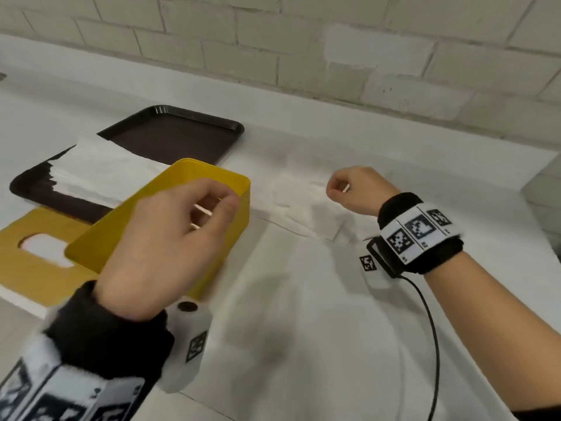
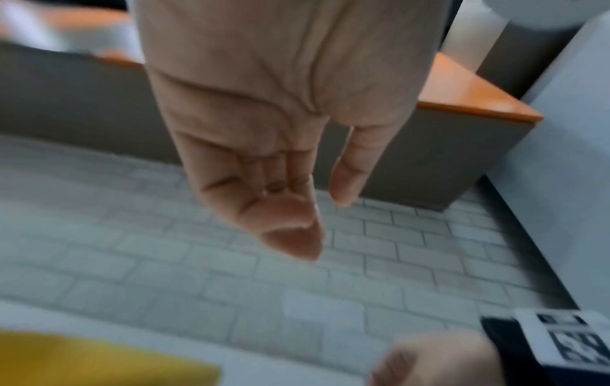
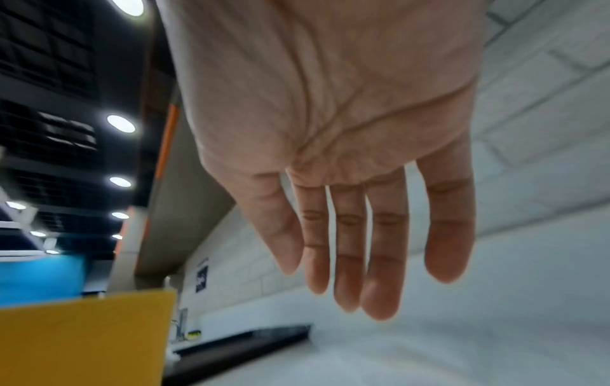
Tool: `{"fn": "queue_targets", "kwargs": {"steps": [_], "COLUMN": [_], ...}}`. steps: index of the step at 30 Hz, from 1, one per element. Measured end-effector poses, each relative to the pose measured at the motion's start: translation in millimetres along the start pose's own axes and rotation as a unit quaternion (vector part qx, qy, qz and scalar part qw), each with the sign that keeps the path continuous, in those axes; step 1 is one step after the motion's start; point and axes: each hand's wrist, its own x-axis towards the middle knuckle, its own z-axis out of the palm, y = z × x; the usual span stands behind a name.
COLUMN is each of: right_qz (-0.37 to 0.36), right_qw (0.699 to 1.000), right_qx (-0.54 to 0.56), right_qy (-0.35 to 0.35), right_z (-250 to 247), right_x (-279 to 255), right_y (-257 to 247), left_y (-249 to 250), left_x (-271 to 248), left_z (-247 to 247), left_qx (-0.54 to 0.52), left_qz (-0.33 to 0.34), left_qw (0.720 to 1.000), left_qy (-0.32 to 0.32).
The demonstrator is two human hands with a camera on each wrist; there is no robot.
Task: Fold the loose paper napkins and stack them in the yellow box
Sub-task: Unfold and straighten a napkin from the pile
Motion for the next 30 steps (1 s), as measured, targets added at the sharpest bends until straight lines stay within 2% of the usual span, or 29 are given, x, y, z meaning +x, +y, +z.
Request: {"fn": "queue_targets", "kwargs": {"steps": [4,7,10,13,17,22,26,28,30], "right_qz": [0.062,0.072,0.059,0.043,0.024,0.009,0.019,0.014,0.005], "right_qw": [0.997,0.992,0.984,0.975,0.981,0.988,0.993,0.996,0.999], "right_qx": [-0.009,-0.048,-0.105,-0.169,-0.145,-0.107,-0.075,-0.046,0.000], "right_qy": [-0.046,-0.087,-0.131,-0.134,-0.127,-0.115,-0.090,-0.072,-0.039], "right_z": [22.1,32.5,40.8,47.6,47.8,43.2,36.1,29.3,18.9], "right_x": [1.4,3.1,5.4,8.7,11.9,12.3,7.7,1.6,-9.1], "right_y": [30.9,29.8,21.6,16.0,13.8,18.0,25.9,30.4,33.0], "left_y": [4.1,-2.3,-6.1,-6.5,-9.7,-15.0,-17.5,-15.3,-13.1], "left_x": [29.3,54.0,77.5,95.6,112.0,123.4,120.0,114.8,108.8], "left_z": [79.4,118.1,137.2,146.4,153.3,157.7,151.7,143.8,136.7], "left_qx": [0.017,0.062,0.115,0.151,0.169,0.096,-0.051,-0.102,-0.119], "left_qz": [-0.031,-0.096,-0.132,-0.159,-0.178,-0.189,-0.196,-0.166,-0.108], "left_qw": [0.998,0.985,0.968,0.954,0.942,0.958,0.962,0.963,0.971], "left_qy": [-0.047,-0.127,-0.178,-0.206,-0.229,-0.192,-0.183,-0.188,-0.176]}}
